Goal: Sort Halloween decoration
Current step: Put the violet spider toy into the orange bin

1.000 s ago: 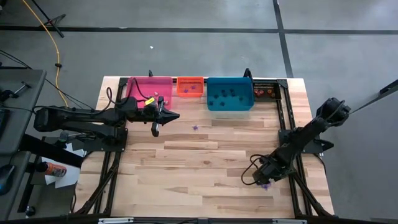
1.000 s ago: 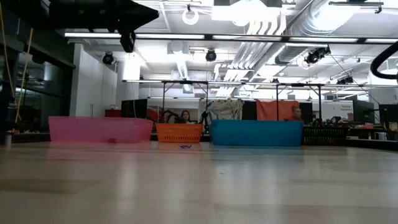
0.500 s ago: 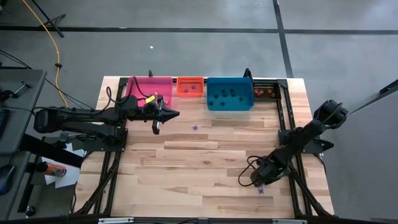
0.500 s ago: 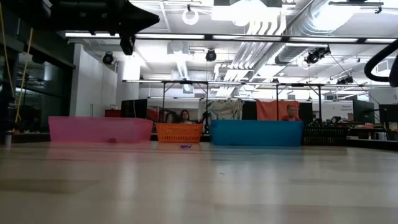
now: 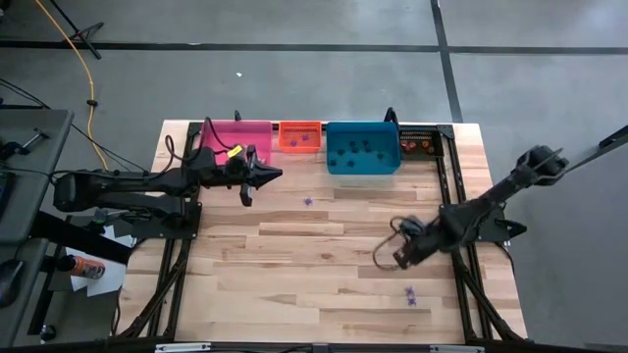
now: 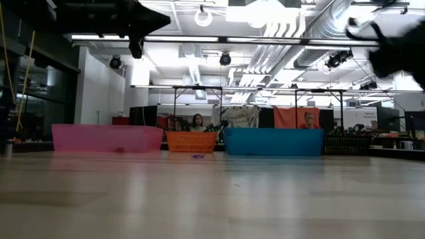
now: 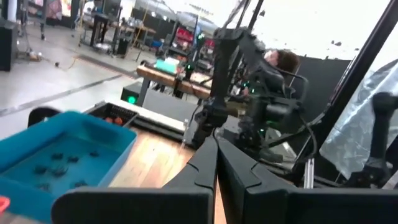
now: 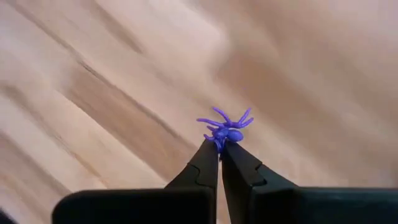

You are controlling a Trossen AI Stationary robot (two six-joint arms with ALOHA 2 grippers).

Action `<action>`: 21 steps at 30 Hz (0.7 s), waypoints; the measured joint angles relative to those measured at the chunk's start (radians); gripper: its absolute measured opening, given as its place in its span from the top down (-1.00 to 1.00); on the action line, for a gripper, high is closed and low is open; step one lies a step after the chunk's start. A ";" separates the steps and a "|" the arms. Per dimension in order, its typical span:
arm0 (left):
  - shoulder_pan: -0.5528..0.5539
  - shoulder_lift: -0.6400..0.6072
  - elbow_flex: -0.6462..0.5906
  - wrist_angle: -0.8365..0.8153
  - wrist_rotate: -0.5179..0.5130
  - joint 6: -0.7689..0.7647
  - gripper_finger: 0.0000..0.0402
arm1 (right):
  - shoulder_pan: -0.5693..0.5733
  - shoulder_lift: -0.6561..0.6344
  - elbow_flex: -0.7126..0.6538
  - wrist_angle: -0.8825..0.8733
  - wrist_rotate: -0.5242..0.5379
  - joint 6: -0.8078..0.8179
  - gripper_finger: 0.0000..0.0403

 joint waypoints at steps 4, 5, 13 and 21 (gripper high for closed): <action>0.000 0.000 0.000 0.044 0.000 -0.023 1.00 | -0.114 -0.100 0.002 0.043 0.118 -0.268 1.00; 0.000 0.000 0.000 0.057 0.000 -0.036 1.00 | -0.149 -0.114 0.002 0.073 0.126 -0.356 1.00; 0.000 0.000 0.000 0.074 0.000 -0.073 1.00 | -0.480 -0.031 0.003 0.508 -0.047 -0.993 1.00; 0.004 0.000 0.000 0.063 -0.017 -0.066 1.00 | -0.707 0.192 0.003 1.249 -0.247 -1.168 1.00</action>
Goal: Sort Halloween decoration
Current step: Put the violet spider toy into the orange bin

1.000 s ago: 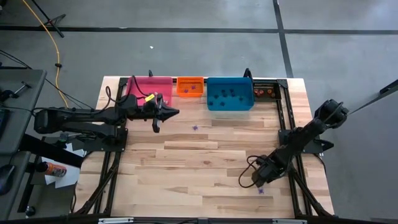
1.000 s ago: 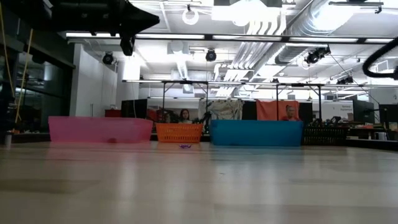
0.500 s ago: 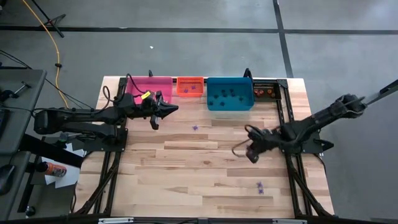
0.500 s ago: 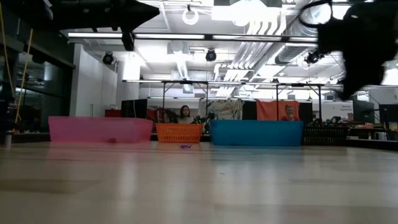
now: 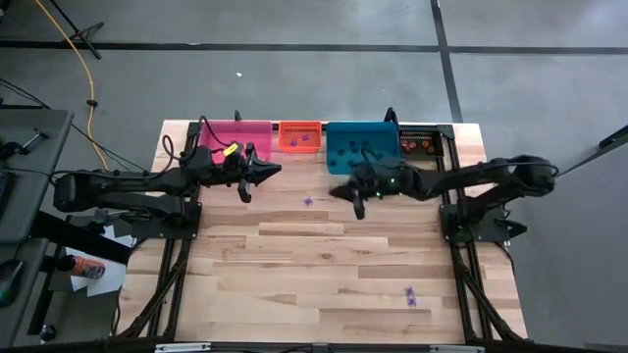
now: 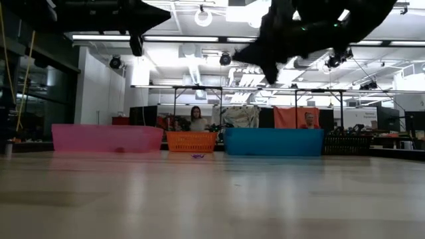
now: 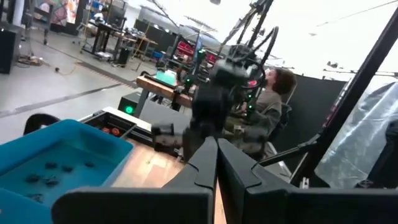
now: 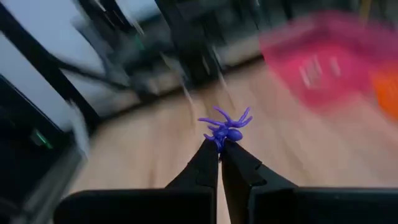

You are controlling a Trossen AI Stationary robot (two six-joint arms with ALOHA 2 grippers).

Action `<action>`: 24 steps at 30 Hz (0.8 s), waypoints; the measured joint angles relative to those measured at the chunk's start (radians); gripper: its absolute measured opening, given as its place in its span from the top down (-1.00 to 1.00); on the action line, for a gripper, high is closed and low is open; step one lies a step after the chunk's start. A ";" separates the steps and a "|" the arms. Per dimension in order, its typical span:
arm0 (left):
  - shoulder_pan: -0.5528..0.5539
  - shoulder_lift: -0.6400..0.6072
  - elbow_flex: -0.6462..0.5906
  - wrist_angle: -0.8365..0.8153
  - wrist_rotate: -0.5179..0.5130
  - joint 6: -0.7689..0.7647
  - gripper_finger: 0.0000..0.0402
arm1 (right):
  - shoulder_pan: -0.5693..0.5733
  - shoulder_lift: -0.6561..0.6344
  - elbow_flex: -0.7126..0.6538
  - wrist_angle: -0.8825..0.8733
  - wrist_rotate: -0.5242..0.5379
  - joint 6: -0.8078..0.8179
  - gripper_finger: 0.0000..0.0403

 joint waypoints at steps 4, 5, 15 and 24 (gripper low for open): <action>0.000 0.001 0.000 -0.003 -0.001 0.043 1.00 | -0.019 0.037 0.014 0.243 -0.055 -0.005 1.00; 0.000 0.001 0.000 -0.003 -0.002 0.058 1.00 | -0.019 0.037 0.025 0.252 -0.063 -0.007 1.00; 0.000 0.001 0.000 -0.017 0.002 0.102 1.00 | -0.019 0.037 0.112 0.139 -0.095 -0.079 1.00; 0.000 0.002 0.000 -0.040 0.003 0.102 1.00 | -0.019 0.036 0.112 0.139 -0.095 -0.064 1.00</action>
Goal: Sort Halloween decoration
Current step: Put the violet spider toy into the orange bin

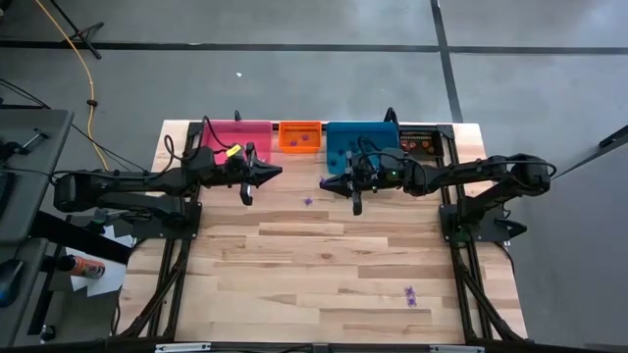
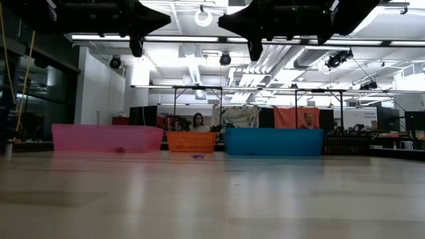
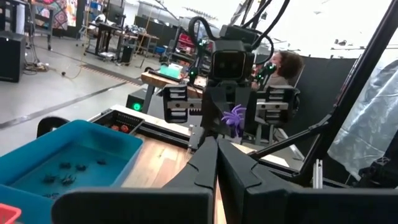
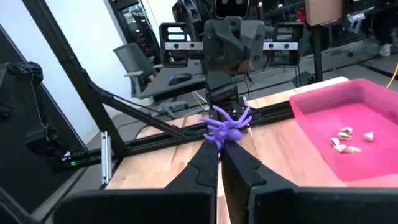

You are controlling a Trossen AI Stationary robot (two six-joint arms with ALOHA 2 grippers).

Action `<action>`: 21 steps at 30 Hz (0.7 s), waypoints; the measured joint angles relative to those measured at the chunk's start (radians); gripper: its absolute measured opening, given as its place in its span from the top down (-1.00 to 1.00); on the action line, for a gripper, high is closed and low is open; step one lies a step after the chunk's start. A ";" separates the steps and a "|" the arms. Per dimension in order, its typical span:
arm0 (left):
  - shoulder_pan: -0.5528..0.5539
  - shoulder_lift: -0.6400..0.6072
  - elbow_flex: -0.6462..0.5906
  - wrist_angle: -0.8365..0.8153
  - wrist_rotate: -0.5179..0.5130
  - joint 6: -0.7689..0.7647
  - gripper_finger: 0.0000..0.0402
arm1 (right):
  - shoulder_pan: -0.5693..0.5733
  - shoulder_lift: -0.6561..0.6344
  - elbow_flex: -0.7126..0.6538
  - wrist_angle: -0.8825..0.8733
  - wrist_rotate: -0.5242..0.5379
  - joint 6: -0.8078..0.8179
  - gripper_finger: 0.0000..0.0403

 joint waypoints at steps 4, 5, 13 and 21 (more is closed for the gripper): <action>0.000 0.000 0.000 -0.014 0.000 -0.005 1.00 | 0.000 0.000 0.000 -0.004 0.000 0.012 1.00; 0.000 0.000 0.000 -0.017 0.000 -0.005 1.00 | 0.000 0.000 0.000 -0.009 0.000 0.012 1.00; 0.000 0.000 0.000 -0.015 0.000 -0.008 1.00 | -0.002 0.019 0.033 -0.099 0.045 0.038 1.00; -0.001 0.000 0.000 0.011 0.012 -0.060 1.00 | -0.138 0.282 0.411 -0.432 0.101 -0.154 1.00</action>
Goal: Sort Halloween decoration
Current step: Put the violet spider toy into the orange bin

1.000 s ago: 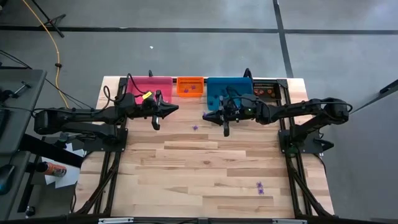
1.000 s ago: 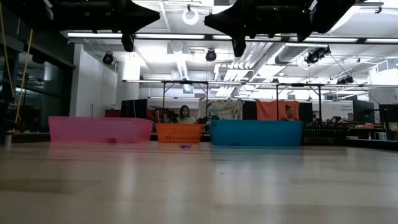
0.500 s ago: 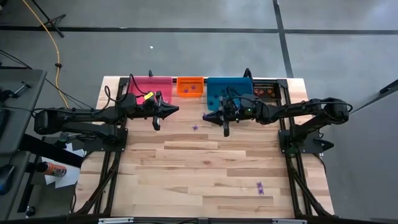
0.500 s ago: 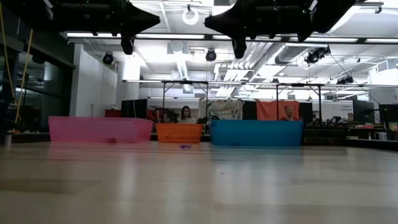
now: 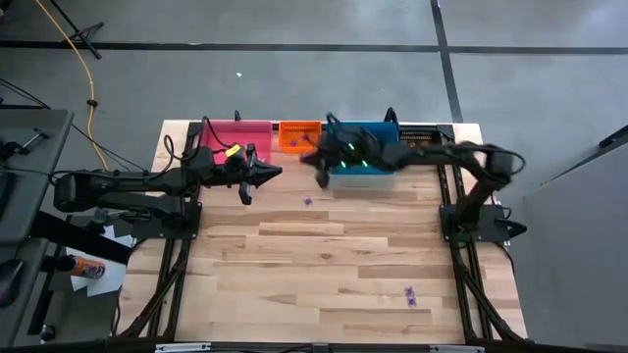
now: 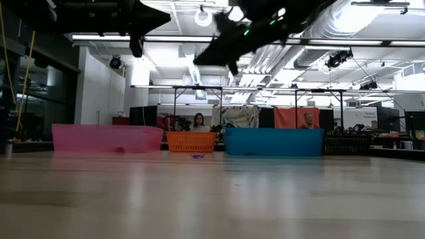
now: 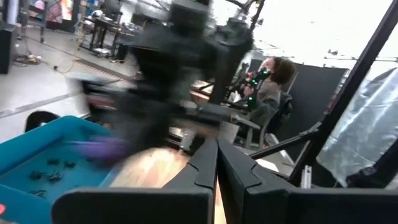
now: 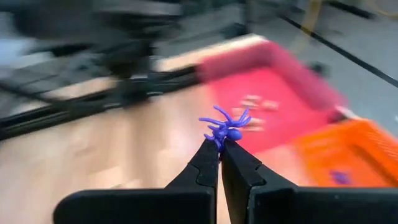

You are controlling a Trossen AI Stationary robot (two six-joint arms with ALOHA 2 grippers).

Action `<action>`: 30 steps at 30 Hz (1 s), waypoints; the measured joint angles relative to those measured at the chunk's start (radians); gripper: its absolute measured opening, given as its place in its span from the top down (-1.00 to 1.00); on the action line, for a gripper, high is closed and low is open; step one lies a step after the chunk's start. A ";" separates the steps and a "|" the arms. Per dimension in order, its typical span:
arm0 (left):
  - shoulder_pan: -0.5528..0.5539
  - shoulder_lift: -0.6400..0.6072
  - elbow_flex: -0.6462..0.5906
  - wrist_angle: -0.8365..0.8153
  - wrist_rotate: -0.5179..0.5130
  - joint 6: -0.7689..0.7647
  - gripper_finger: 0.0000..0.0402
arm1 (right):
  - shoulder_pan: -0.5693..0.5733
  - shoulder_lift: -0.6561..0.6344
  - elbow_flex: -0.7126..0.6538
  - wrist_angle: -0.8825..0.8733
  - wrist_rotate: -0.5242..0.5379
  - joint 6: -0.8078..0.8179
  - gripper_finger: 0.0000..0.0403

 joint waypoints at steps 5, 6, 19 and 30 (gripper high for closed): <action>-0.001 0.000 0.000 0.035 0.018 0.000 1.00 | -0.167 0.208 0.235 -0.114 -0.002 0.164 1.00; -0.001 0.000 0.000 0.037 0.018 0.000 1.00 | -0.196 0.251 0.284 -0.152 -0.003 0.222 1.00; 0.000 -0.001 0.000 0.043 0.011 0.000 1.00 | -0.295 0.664 0.833 -0.645 -0.154 0.480 1.00; 0.000 -0.002 0.000 0.043 0.010 0.001 1.00 | -0.289 0.676 0.944 -0.772 -0.074 0.574 0.89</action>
